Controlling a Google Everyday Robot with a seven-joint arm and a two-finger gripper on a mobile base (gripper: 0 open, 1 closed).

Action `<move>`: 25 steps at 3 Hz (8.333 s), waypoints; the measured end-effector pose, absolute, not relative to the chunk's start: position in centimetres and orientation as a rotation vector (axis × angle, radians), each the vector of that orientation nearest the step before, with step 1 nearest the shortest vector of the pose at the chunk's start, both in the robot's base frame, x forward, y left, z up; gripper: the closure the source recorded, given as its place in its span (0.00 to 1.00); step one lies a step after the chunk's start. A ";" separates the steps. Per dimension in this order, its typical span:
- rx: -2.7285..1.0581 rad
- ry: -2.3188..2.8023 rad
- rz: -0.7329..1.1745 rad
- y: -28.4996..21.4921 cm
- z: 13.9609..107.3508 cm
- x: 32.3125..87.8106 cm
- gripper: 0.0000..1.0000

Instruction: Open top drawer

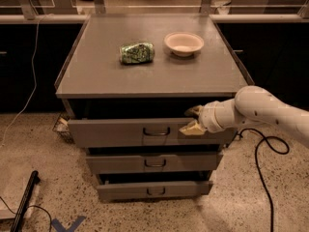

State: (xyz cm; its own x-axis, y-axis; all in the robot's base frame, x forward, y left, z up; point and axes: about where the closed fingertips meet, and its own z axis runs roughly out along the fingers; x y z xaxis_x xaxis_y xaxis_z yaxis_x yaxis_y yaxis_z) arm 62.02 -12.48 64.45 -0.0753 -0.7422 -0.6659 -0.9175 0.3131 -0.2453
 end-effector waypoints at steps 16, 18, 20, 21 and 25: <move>-1.469 1.812 0.383 -14.6 66.7 50.4 0.98; -1.469 1.812 0.383 -14.6 66.7 50.4 0.44; -1.469 1.812 0.383 -14.6 66.7 50.4 0.01; -1.470 1.812 0.383 -14.6 66.7 50.4 0.16; -1.428 1.800 0.424 -17.3 67.3 43.8 0.99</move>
Offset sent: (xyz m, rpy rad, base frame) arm 0.0001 -0.0001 0.0017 -0.0081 -0.0020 -0.0004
